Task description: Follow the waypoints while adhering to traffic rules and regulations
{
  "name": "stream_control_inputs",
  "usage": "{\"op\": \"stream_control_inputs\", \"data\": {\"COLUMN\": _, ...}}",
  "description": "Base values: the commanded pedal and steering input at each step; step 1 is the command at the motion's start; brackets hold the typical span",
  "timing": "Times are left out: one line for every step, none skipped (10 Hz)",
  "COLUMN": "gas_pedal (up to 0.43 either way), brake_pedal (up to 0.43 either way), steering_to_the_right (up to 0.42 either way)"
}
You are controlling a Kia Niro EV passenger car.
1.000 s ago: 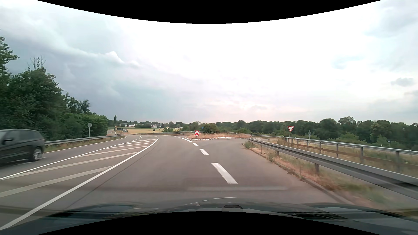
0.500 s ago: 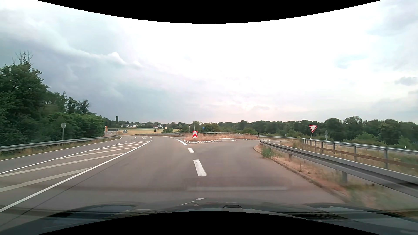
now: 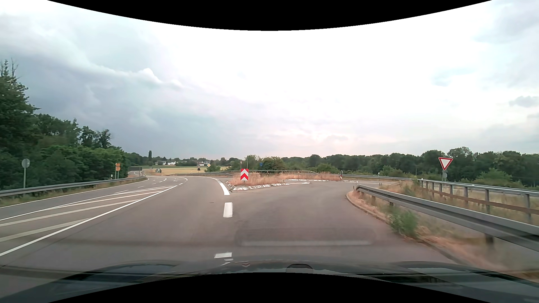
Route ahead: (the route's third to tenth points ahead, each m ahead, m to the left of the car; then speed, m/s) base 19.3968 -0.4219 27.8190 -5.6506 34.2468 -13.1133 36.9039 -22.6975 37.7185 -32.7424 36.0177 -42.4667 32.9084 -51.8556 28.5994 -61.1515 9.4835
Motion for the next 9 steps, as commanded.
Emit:
{"op": "stream_control_inputs", "data": {"gas_pedal": 0.000, "brake_pedal": 0.140, "steering_to_the_right": 0.018}}
{"op": "stream_control_inputs", "data": {"gas_pedal": 0.000, "brake_pedal": 0.134, "steering_to_the_right": 0.024}}
{"op": "stream_control_inputs", "data": {"gas_pedal": 0.000, "brake_pedal": 0.128, "steering_to_the_right": 0.032}}
{"op": "stream_control_inputs", "data": {"gas_pedal": 0.000, "brake_pedal": 0.122, "steering_to_the_right": 0.042}}
{"op": "stream_control_inputs", "data": {"gas_pedal": 0.000, "brake_pedal": 0.122, "steering_to_the_right": 0.054}}
{"op": "stream_control_inputs", "data": {"gas_pedal": 0.000, "brake_pedal": 0.128, "steering_to_the_right": 0.062}}
{"op": "stream_control_inputs", "data": {"gas_pedal": 0.000, "brake_pedal": 0.122, "steering_to_the_right": 0.069}}
{"op": "stream_control_inputs", "data": {"gas_pedal": 0.000, "brake_pedal": 0.116, "steering_to_the_right": 0.077}}
{"op": "stream_control_inputs", "data": {"gas_pedal": 0.000, "brake_pedal": 0.110, "steering_to_the_right": 0.085}}
